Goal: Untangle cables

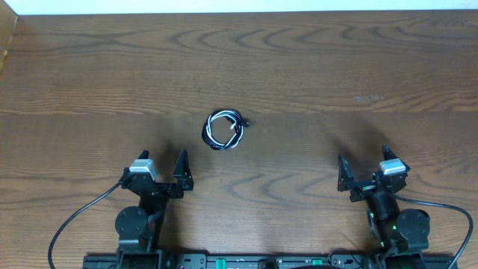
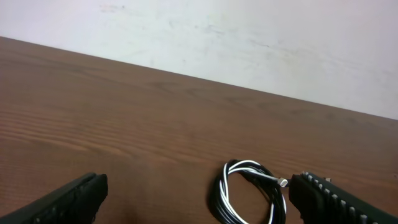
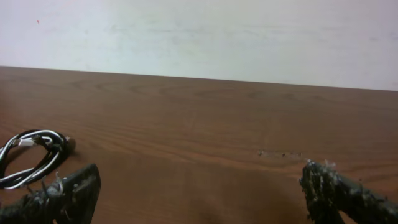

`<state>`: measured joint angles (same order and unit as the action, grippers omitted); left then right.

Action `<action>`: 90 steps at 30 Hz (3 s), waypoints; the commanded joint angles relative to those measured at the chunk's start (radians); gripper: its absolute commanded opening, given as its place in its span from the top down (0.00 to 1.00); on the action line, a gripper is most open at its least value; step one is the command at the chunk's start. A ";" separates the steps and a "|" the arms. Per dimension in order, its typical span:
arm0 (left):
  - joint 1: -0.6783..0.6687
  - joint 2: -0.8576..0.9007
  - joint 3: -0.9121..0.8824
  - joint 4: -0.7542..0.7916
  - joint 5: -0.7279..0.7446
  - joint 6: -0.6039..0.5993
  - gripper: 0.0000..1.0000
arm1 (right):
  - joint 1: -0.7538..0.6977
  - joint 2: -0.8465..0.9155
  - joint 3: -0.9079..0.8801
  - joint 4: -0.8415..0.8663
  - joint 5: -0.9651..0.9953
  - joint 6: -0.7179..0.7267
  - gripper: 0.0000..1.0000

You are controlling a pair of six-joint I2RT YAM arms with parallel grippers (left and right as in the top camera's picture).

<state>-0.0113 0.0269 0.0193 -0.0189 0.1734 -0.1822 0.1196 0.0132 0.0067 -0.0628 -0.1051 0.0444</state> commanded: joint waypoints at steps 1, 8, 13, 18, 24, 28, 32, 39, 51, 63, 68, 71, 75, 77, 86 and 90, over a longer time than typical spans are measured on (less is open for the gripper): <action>-0.002 0.004 -0.015 -0.036 0.009 0.013 0.02 | 0.006 -0.002 -0.001 -0.004 -0.006 0.010 0.01; -0.002 0.004 -0.015 -0.036 0.009 0.013 0.02 | 0.006 -0.002 -0.001 -0.004 -0.006 0.010 0.01; -0.002 0.004 -0.015 -0.036 0.009 0.013 0.02 | 0.006 -0.002 -0.001 -0.004 -0.006 0.010 0.01; -0.002 0.004 -0.015 -0.036 0.009 0.013 0.02 | 0.006 -0.002 -0.001 -0.004 -0.006 0.010 0.01; -0.002 0.004 -0.015 -0.036 0.009 0.013 0.02 | 0.006 -0.002 -0.001 -0.004 -0.006 0.010 0.01; -0.002 0.004 -0.015 -0.036 0.009 0.013 0.02 | 0.006 -0.002 -0.001 -0.004 -0.006 0.010 0.01; -0.002 0.004 -0.015 -0.036 0.009 0.013 0.02 | 0.006 -0.002 -0.001 -0.004 -0.006 0.010 0.01; -0.002 0.004 -0.015 -0.036 0.009 0.013 0.02 | 0.006 0.001 -0.001 -0.004 -0.006 0.010 0.01; -0.002 0.004 -0.015 -0.036 0.009 0.013 0.02 | 0.006 0.002 -0.001 -0.004 -0.006 0.010 0.01; -0.002 0.004 -0.015 -0.036 0.009 0.013 0.02 | 0.006 0.002 -0.001 -0.004 -0.006 0.010 0.01; -0.002 0.004 -0.015 -0.036 0.009 0.013 0.02 | 0.006 0.002 -0.001 -0.004 -0.006 0.010 0.01; -0.002 0.004 -0.015 -0.036 0.009 0.013 0.02 | 0.006 0.002 -0.001 -0.004 -0.006 0.010 0.01; -0.002 0.004 -0.015 -0.036 0.009 0.013 0.02 | 0.006 0.002 -0.001 -0.004 -0.006 0.010 0.01; -0.002 0.004 -0.015 -0.032 0.010 0.012 0.02 | 0.006 0.002 -0.001 -0.003 -0.006 0.010 0.01; -0.001 0.004 -0.013 0.016 0.006 -0.038 0.02 | 0.006 0.002 -0.001 0.114 0.012 0.008 0.01; -0.001 0.004 0.006 0.136 0.217 -0.055 0.02 | 0.006 0.002 -0.001 0.134 -0.188 0.011 0.01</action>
<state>-0.0113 0.0307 0.0177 0.0681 0.2337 -0.2100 0.1196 0.0151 0.0067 0.0658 -0.1482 0.0448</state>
